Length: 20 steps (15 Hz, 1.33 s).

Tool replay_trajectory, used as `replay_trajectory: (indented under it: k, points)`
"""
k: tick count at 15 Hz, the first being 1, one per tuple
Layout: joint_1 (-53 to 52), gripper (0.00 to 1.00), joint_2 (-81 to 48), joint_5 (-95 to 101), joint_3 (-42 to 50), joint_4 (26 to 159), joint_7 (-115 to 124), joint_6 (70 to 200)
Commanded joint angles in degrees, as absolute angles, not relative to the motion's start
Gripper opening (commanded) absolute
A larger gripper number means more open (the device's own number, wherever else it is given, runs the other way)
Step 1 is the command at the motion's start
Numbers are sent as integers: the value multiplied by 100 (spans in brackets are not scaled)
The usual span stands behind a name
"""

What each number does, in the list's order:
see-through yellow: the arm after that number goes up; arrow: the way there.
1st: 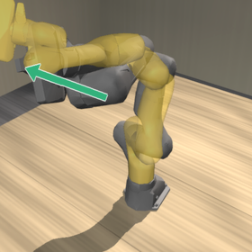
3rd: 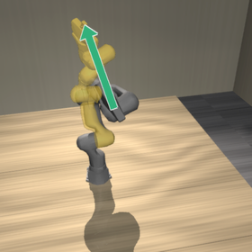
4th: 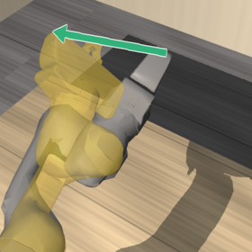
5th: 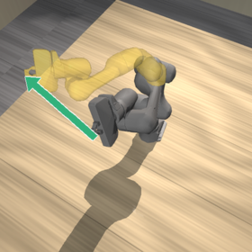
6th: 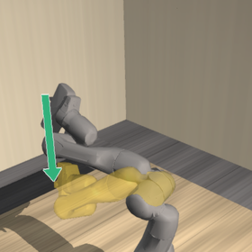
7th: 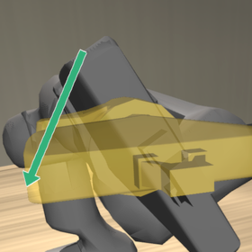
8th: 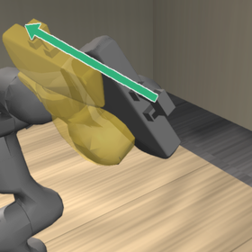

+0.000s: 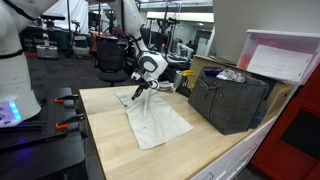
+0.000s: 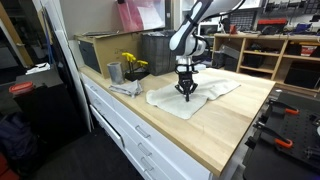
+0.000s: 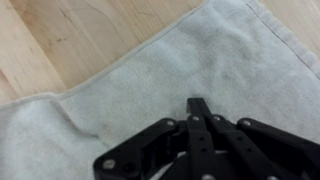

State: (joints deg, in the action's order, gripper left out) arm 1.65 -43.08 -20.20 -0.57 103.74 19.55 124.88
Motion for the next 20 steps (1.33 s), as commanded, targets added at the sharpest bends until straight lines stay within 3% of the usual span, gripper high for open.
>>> replay_trajectory:
  k: [1,20]
  points:
    - [-25,0,-4168,-1908,7,10757,1906,12755]
    - [-409,0,-3787,-1745,-378,11485,1406,12855]
